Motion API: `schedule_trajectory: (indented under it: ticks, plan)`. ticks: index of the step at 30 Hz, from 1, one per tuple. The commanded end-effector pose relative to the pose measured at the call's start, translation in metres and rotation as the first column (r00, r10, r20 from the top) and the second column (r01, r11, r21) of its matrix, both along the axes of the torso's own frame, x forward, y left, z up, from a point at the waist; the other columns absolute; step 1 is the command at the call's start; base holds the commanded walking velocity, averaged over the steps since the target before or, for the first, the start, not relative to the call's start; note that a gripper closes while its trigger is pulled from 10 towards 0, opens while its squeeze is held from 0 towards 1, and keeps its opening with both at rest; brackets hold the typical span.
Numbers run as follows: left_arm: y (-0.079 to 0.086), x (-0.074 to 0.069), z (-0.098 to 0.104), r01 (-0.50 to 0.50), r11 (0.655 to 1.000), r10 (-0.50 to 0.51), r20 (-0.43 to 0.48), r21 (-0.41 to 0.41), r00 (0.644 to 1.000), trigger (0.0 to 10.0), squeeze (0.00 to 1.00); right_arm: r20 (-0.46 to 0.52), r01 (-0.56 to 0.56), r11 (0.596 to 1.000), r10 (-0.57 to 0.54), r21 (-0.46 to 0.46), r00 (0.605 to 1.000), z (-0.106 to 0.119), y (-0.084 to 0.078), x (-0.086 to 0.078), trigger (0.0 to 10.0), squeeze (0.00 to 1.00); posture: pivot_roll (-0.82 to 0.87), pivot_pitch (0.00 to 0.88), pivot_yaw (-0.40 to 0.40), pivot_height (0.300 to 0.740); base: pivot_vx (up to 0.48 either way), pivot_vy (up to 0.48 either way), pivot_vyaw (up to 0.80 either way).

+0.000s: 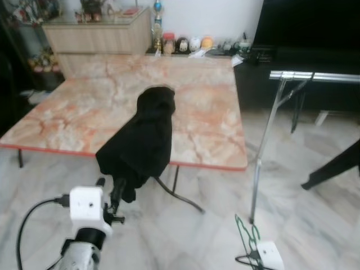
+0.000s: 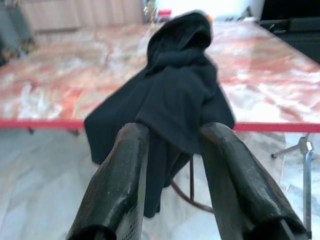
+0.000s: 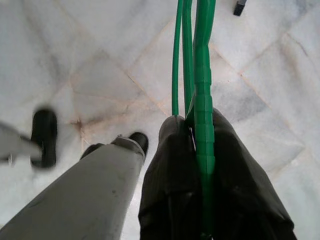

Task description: Hang hanger

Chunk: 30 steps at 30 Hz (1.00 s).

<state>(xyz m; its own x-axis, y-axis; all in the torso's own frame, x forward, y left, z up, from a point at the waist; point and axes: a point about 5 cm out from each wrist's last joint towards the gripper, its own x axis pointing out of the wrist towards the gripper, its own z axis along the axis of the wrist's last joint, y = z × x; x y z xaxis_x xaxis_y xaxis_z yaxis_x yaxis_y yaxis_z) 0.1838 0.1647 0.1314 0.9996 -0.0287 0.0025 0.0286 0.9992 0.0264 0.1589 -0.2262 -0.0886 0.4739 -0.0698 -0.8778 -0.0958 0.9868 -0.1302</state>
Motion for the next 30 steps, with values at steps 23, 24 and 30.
schedule_trajectory:
  ticks: [23, 24, 30]
  plan:
    - [0.083, -0.001, -0.102, -0.266, 0.955, 0.295, -0.331, 0.13, 0.896, 10.0, 0.0, 0.013, 0.013, 1.0, -0.013, 0.0, 1.0, 0.0, 0.003, 0.002, 10.0, 0.0, -0.01, 0.0, 0.016, 0.74, 0.0, 0.0, 0.0]
    - [0.084, 0.001, -0.11, -0.272, 0.955, 0.295, -0.359, 0.115, 0.885, 10.0, 0.0, 0.013, 0.012, 1.0, -0.012, 0.001, 1.0, 0.0, 0.004, 0.002, 10.0, 0.0, -0.01, 0.0, 0.018, 0.74, 0.0, 0.0, 0.0]
    - [0.09, 0.003, -0.152, -0.336, 0.942, 0.3, -0.51, 0.023, 0.806, 10.0, 0.0, 0.019, 0.027, 1.0, -0.027, 0.006, 0.999, 0.0, 0.005, 0.002, 10.0, 0.0, -0.03, 0.0, 0.037, 0.74, 0.0, 0.0, 0.0]
